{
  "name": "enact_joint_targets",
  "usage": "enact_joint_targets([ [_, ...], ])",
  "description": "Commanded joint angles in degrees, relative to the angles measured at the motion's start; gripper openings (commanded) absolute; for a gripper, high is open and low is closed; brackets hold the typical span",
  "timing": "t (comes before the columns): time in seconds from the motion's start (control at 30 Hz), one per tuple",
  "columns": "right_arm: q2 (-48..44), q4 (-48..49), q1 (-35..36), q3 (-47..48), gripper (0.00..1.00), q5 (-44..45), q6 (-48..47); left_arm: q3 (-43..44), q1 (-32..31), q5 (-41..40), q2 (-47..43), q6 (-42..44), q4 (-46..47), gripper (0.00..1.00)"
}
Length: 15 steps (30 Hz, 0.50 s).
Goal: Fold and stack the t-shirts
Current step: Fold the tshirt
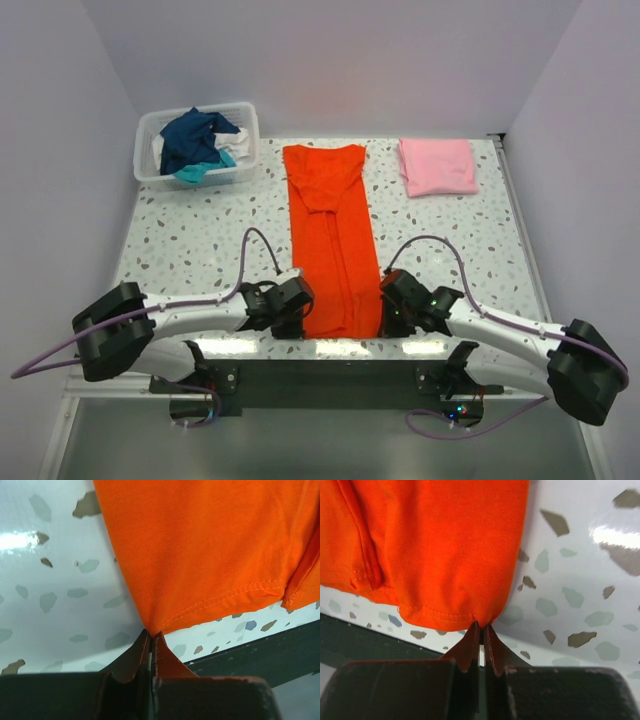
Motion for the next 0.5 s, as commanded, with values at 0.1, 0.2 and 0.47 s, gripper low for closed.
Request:
enact_joint_targets([
  [0.1,-6.9,-1.5,4.3,-1.4,0.0,-3.2,3.9,-2.6,-2.9,-1.5,-3.9,-4.7,-4.2,0.0],
  [0.2,-8.3,-3.1,4.3,-0.1,0.0,-0.5,2.7,-1.9,-2.9,-2.3,-5.6,-4.5,-3.6,0.0],
  [0.47,-5.8,-4.0,3.9,9.7,0.0,4.4,-3.2,5.4,-2.5,-9.1,-5.5,-1.8,-7.3,0.0],
])
